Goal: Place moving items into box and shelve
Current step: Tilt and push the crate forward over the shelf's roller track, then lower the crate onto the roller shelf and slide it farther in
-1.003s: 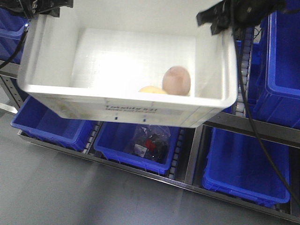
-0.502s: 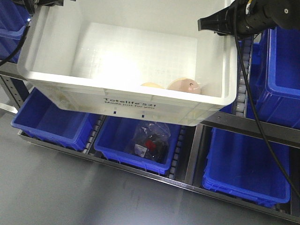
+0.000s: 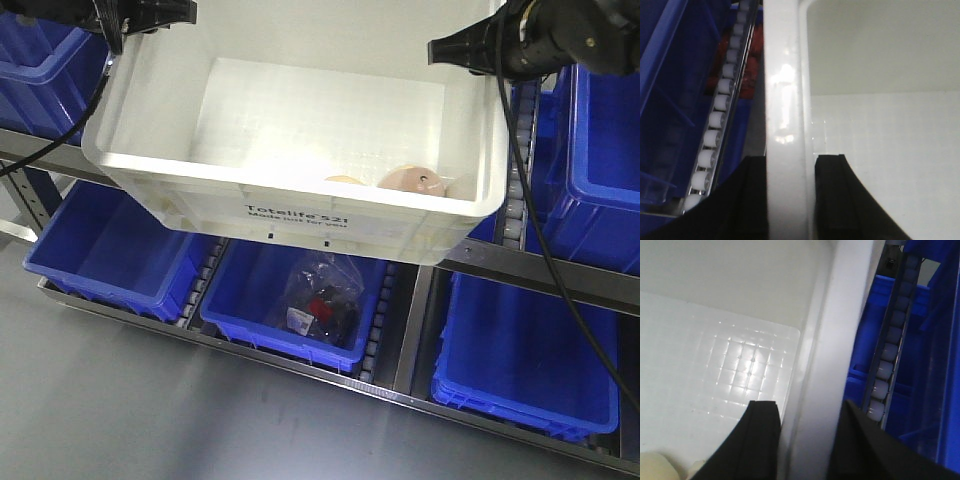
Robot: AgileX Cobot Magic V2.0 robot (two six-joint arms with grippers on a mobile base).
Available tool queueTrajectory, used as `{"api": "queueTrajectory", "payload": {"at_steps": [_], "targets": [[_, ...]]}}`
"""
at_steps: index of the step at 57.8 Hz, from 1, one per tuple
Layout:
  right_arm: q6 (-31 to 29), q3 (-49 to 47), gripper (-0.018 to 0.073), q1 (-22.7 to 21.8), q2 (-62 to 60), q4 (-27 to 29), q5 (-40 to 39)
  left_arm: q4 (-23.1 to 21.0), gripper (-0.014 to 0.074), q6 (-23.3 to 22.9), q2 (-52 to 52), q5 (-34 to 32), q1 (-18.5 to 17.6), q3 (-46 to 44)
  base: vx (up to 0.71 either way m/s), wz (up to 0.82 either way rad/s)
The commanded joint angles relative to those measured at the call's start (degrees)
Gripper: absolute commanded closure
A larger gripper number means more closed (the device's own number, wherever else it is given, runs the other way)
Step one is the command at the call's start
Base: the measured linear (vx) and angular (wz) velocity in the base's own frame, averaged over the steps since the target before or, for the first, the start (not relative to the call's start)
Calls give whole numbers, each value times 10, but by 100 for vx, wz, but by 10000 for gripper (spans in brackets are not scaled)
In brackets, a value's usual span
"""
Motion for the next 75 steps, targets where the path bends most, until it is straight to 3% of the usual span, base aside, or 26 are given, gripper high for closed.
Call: {"api": "queueTrajectory", "payload": {"at_steps": [1,21,56,66,75], "targets": [[-10,-27,564,6,-26,-20,-106,-5,594,0,-32,-122,-8,-28,0,0],[-6,-31,564,5,-20,-22,-179,-5,594,0,31,-100,-8,-121,0,0],[-4,-177,564,5,66,-37,-160,-5,594,-15,141,-85,-8,-297,0,0],[11,-188,564,5,85,-38,-165,-5,594,-25,199,-85,-8,-376,0,0],[13,-188,564,5,96,-37,-178,-5,594,-26,219,-100,-8,-393,0,0]]}}
